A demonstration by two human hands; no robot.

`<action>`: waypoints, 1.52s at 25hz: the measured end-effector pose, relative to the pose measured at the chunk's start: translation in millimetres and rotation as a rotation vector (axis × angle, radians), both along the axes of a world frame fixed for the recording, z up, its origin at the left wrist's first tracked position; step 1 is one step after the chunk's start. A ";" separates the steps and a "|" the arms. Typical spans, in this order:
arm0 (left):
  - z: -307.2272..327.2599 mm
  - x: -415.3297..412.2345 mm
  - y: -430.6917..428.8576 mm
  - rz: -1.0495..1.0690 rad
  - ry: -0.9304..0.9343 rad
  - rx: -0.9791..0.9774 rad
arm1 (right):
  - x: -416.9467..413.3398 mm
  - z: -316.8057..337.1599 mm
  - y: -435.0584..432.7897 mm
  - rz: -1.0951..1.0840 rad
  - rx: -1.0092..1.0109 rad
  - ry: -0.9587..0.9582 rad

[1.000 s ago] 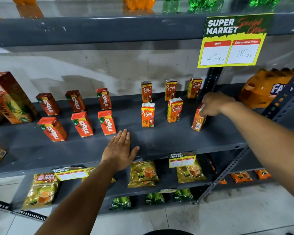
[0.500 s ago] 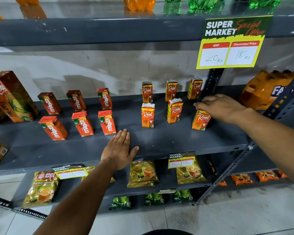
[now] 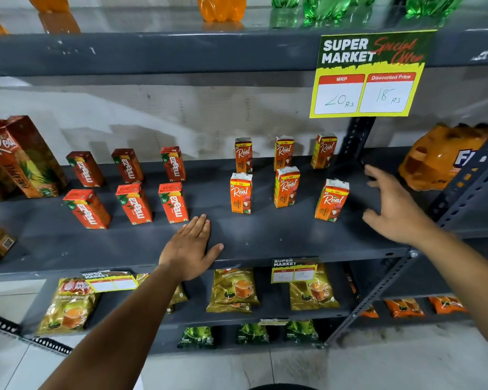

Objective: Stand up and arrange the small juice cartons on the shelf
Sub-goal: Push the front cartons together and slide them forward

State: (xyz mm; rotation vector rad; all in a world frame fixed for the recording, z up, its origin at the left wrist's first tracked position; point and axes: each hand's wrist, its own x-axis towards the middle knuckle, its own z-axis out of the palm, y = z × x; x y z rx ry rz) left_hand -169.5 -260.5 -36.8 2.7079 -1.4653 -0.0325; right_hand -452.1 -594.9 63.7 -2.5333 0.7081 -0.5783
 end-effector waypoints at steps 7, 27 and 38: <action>12.9 -2.8 -10.4 0.075 0.204 -0.144 | 10.5 -45.5 28.9 -0.217 0.188 -0.315; 41.3 12.6 -155.8 0.170 0.857 -0.511 | 110.5 -45.8 -42.3 0.091 0.674 0.086; 43.3 9.9 -172.2 0.102 0.977 -0.518 | 133.9 -51.2 -22.5 0.069 0.617 0.128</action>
